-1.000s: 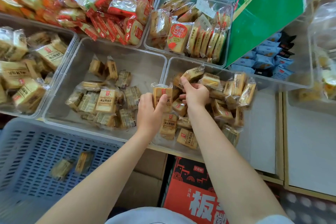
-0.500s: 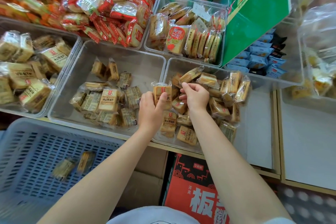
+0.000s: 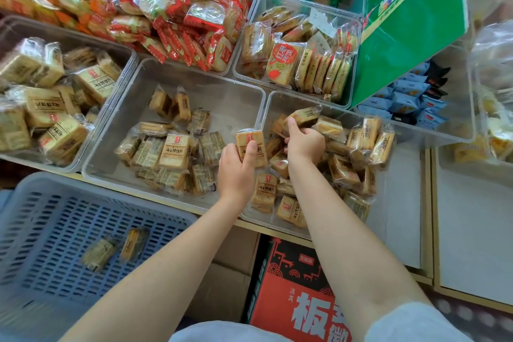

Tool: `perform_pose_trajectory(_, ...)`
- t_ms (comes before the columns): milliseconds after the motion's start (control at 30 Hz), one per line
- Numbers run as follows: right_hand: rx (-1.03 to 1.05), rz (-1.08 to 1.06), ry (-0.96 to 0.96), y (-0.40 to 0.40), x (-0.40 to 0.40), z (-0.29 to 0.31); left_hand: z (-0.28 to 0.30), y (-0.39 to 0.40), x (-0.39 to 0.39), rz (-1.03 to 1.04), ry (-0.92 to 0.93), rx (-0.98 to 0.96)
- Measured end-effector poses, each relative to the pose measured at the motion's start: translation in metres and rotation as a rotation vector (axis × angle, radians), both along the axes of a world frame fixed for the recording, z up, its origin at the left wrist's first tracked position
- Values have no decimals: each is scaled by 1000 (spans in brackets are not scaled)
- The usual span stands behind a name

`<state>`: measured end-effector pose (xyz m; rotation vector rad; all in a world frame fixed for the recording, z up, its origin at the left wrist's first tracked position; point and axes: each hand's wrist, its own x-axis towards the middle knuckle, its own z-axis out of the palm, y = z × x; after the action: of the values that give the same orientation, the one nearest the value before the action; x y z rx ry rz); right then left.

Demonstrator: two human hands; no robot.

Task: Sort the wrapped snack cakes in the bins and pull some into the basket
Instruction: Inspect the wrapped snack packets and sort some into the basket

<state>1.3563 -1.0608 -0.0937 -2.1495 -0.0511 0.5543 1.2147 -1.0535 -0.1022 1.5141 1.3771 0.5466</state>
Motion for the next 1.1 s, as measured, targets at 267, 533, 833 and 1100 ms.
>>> perform_pose_trajectory(267,-74,63,-88,1,1,-5,0,0,0,-2,-8,5)
perform_pose_trajectory(533,-32,188,-124,-13,3,-1,1,0,1,-9,7,14)
perform_pose_trajectory(833,103,409,-29,-73,-16,35,27,-8,-9,-108,-16,141)
perform_pose_trajectory(1100,155,615,104,-115,-57,57,54,-31,-59,-169,-132,48)
